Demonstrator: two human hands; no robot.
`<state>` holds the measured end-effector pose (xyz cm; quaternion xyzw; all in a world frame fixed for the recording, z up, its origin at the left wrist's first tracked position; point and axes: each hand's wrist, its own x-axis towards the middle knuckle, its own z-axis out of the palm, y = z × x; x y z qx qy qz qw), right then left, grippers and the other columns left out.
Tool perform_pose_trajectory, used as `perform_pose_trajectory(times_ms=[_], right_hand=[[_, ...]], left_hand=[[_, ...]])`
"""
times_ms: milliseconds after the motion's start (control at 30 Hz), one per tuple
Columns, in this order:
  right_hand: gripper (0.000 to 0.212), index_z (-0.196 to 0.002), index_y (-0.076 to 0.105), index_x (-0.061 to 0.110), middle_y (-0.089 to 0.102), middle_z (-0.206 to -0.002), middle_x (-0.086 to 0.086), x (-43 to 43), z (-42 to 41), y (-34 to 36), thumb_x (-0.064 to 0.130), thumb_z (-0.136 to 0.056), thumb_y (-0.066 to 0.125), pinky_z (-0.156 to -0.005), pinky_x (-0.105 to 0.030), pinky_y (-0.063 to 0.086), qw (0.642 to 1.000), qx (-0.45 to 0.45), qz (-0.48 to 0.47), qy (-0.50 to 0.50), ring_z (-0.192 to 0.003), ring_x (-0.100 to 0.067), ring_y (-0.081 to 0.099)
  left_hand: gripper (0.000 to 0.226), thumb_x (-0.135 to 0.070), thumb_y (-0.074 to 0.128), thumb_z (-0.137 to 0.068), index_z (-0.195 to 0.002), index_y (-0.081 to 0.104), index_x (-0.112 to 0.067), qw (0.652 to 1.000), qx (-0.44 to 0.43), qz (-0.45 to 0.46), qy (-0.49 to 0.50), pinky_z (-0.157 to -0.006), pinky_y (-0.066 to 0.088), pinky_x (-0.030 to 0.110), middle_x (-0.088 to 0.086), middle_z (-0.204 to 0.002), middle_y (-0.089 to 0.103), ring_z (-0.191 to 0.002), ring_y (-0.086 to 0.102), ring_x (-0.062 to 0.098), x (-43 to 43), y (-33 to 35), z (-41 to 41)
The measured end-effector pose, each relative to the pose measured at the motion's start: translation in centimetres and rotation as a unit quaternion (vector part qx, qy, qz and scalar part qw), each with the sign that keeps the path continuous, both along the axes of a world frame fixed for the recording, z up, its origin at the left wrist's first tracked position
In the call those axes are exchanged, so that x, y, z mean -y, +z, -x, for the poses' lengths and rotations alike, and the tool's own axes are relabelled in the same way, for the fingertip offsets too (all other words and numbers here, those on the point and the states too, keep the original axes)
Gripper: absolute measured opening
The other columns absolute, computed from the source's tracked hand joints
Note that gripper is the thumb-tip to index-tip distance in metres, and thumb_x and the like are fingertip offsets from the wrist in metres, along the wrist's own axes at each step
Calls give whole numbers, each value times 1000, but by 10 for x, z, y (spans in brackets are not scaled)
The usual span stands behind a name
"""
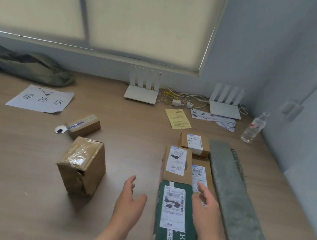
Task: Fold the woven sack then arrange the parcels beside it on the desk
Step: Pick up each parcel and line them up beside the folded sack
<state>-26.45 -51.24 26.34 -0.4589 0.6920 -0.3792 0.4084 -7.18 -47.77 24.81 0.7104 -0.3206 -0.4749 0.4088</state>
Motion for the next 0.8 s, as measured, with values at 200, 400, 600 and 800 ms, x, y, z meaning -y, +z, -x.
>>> perform_pose_trajectory(times_ms=[200, 400, 600, 800], right_hand=[[45, -139, 55, 27, 60, -131, 7, -9, -123, 19, 10, -98, 56, -97, -27, 44, 996, 60, 3, 63, -120, -9, 54], [44, -140, 55, 25, 61, -130, 4, -10, -234, 16, 12, -97, 57, -86, -19, 44, 992, 85, -7, 96, -111, 2, 55], [42, -138, 55, 28, 60, -128, 4, -5, -301, 19, 15, -98, 56, -89, -28, 49, 987, 96, -57, 113, -112, -9, 58], [31, -106, 61, 39, 61, -103, 8, -2, -327, 17, 11, -93, 57, -84, -31, 48, 986, 110, -84, 93, -88, -6, 58]], left_hand=[[64, -13, 60, -90, -147, 39, -34, 997, 45, 66, 16, -104, 37, 31, -6, -142, 50, -134, 46, 12, -7, 23, -120], [45, -12, 59, -90, -123, 54, -41, 988, 39, 89, 120, -101, 50, 40, -13, -123, 61, -113, 61, 11, -20, 24, -230], [35, -10, 60, -91, -116, 58, -36, 984, -3, 93, 154, -95, 53, 40, -10, -115, 66, -104, 63, 11, -15, 21, -281], [36, -21, 62, -92, -125, 57, -34, 993, 9, 47, 109, -95, 52, 39, -6, -124, 59, -105, 59, 8, -4, 8, -299]])
